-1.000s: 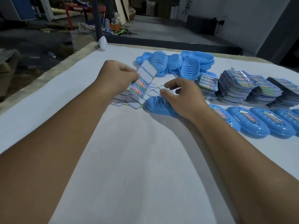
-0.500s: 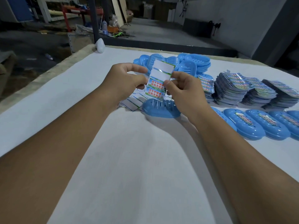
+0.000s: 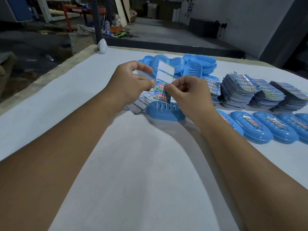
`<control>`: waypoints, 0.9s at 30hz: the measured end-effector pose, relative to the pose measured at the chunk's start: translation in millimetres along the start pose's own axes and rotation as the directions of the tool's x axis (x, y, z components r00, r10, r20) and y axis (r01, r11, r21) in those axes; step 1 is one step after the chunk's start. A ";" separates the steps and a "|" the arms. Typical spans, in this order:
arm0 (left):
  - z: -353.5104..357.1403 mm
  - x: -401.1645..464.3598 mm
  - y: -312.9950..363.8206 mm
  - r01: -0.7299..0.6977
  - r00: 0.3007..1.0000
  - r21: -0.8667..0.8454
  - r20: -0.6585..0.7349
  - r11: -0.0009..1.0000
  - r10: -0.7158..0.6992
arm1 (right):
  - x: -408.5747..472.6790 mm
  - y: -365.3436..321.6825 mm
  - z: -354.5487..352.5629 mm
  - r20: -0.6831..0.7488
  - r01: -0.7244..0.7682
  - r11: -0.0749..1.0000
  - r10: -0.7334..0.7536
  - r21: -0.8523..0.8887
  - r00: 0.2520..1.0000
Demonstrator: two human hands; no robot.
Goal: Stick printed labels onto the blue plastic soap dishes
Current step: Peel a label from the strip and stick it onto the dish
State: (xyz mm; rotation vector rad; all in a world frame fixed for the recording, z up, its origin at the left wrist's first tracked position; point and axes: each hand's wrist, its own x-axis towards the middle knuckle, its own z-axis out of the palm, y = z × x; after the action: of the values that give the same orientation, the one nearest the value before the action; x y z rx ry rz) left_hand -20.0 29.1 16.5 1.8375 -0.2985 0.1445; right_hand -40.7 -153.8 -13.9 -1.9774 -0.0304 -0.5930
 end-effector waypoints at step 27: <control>11.6 -3.8 -2.5 -0.099 0.992 0.112 -0.072 0.989 0.108 | -8.8 -14.5 0.4 0.089 -0.041 0.998 0.036 0.052 0.995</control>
State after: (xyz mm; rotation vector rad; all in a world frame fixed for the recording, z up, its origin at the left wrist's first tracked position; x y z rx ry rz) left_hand -23.5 19.2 10.0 1.9190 -0.3368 0.3093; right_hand -52.2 -144.6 -5.6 -1.9466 -0.0619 -0.4752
